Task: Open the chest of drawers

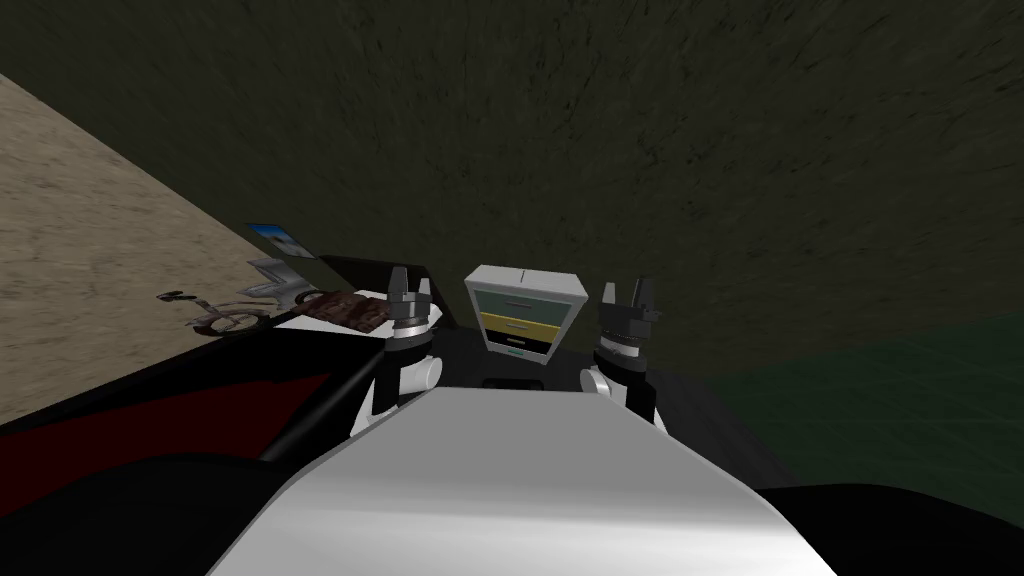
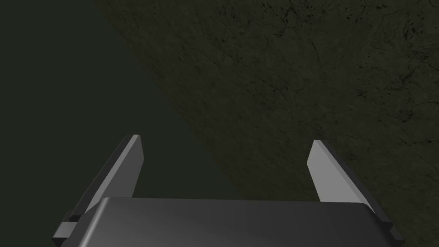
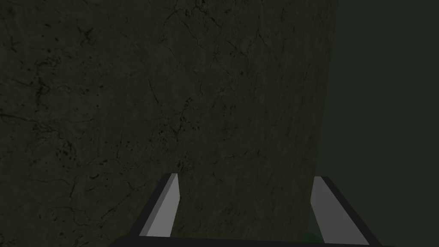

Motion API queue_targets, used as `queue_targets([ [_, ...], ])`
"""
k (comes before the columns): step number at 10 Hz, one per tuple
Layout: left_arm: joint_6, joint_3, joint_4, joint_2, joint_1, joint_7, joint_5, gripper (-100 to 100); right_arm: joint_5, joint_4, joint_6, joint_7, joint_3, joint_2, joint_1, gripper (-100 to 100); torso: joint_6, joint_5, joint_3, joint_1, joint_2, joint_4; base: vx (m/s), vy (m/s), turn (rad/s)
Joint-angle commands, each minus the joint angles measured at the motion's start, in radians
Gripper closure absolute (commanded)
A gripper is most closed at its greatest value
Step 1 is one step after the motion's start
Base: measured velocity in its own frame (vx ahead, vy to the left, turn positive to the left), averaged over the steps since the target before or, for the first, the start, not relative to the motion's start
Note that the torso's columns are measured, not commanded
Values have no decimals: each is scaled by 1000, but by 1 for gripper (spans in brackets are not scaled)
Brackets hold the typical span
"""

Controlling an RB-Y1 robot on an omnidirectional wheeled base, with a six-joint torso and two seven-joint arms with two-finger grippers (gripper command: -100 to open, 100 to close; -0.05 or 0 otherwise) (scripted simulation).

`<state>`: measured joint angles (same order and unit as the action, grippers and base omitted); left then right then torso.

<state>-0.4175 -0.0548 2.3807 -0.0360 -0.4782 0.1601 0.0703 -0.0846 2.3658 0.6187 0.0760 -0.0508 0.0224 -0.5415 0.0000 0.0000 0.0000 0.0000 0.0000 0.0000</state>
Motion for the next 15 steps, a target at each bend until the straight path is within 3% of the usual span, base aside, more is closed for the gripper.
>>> queue_targets([
  [1, 0, 0, 0, 0, 0, 0, 0, 0, 0, 0, 0, 0, 0, 0, 0, 0, 0, 0, -82, 0, 41, 41, 0, 0, 0],
  [9, 0, 0, 0, 0, 0, 0, 0, 0, 0, 0, 0, 0, 0, 0, 0, 0, 0, 0, -1234, 0, 618, 617, 0, 0, 0],
  [10, 0, 0, 0, 0, 0, 0, 0, 0, 20, -8, -13, 18, 5, 42, 4, -100, 0, 0, -1382, 0, 691, 691, 12, 37, -1],
  [12, 0, 0, 0, 0, 0, 0, 0, 0, 48, -18, -31, 44, 12, 77, 9, -100, 0, 1, -1471, 3, 734, 734, 20, 66, -7],
  [15, 0, 0, 0, 0, 0, 0, 0, 0, 108, -39, -70, 98, 26, 124, 19, -100, 0, 0, -1476, 1, 739, 738, 12, 97, -5],
])
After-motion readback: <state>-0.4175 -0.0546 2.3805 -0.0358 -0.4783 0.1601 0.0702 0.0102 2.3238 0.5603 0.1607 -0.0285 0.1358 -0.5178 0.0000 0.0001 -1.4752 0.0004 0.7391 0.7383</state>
